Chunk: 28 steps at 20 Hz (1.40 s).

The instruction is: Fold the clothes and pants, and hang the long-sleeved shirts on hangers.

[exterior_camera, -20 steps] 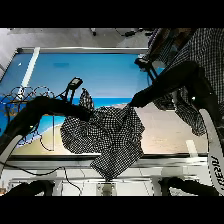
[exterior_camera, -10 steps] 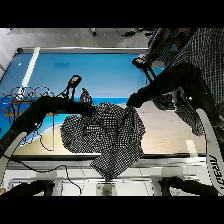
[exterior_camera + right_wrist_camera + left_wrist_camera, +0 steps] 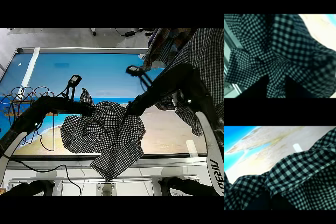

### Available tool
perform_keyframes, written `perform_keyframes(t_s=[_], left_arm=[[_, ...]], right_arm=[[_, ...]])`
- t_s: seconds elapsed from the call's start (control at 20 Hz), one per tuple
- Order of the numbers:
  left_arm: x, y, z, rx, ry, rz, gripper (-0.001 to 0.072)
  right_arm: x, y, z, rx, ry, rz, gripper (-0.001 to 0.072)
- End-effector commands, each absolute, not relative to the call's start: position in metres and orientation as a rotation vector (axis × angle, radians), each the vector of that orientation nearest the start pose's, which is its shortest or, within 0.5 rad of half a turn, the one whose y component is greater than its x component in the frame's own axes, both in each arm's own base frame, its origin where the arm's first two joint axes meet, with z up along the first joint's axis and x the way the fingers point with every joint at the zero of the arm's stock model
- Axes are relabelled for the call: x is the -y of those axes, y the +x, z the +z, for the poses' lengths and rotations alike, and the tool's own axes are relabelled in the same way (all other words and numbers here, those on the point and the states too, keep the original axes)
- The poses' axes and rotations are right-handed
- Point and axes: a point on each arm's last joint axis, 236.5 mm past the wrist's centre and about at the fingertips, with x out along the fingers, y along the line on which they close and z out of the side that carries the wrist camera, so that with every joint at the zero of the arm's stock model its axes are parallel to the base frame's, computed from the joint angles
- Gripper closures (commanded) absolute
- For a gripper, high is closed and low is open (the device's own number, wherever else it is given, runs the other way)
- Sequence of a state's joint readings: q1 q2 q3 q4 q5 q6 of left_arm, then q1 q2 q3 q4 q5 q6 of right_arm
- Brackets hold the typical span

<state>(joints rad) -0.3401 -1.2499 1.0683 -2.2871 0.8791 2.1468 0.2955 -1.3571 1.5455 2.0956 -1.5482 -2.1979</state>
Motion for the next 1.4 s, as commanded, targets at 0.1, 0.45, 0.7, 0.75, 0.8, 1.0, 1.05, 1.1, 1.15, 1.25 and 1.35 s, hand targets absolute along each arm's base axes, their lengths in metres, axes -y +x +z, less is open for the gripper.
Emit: perform_keyframes(t_s=[0.1, 0.45, 0.7, 0.75, 0.8, 1.0, 1.05, 1.1, 1.15, 1.25, 1.35], left_arm=[[0.255, 0.363, 0.054, -0.915, -0.029, -0.837, 0.068], [0.253, 0.364, 0.054, -0.909, -0.015, -0.834, 0.068], [0.251, 0.366, 0.054, -0.894, 0.012, -0.843, 0.068], [0.251, 0.367, 0.054, -0.892, 0.012, -0.841, 0.068], [0.251, 0.368, 0.055, -0.886, 0.011, -0.837, 0.068], [0.251, 0.371, 0.056, -0.875, 0.01, -0.829, 0.0681], [0.251, 0.371, 0.056, -0.874, 0.01, -0.829, 0.068], [0.251, 0.371, 0.056, -0.874, 0.011, -0.829, 0.068], [0.251, 0.371, 0.056, -0.875, 0.011, -0.83, 0.068], [0.251, 0.371, 0.056, -0.874, 0.011, -0.83, 0.068], [0.251, 0.371, 0.056, -0.874, 0.012, -0.83, 0.068]], right_arm=[[-0.238, 0.316, 0.094, -1.19, -0.449, 0.913, 0.0643], [-0.278, 0.326, 0.103, -1.12, -0.303, 0.843, 0.0674], [-0.264, 0.367, 0.156, -0.73, -0.653, 0.513, 0.0679], [-0.278, 0.359, 0.162, -0.683, -0.613, 0.516, 0.0679], [-0.278, 0.35, 0.147, -0.712, -0.582, 0.492, 0.0677], [-0.237, 0.316, 0.034, -0.928, -0.502, 0.352, 0.0465], [-0.241, 0.319, 0.031, -0.898, -0.42, 0.333, 0.0254], [-0.242, 0.327, 0.034, -0.856, -0.376, 0.31, 0.0215], [-0.238, 0.338, 0.039, -0.806, -0.368, 0.27, 0.0219], [-0.222, 0.358, 0.043, -0.743, -0.376, 0.168, 0.0215], [-0.223, 0.362, 0.034, -0.746, -0.377, 0.159, 0.0193]])
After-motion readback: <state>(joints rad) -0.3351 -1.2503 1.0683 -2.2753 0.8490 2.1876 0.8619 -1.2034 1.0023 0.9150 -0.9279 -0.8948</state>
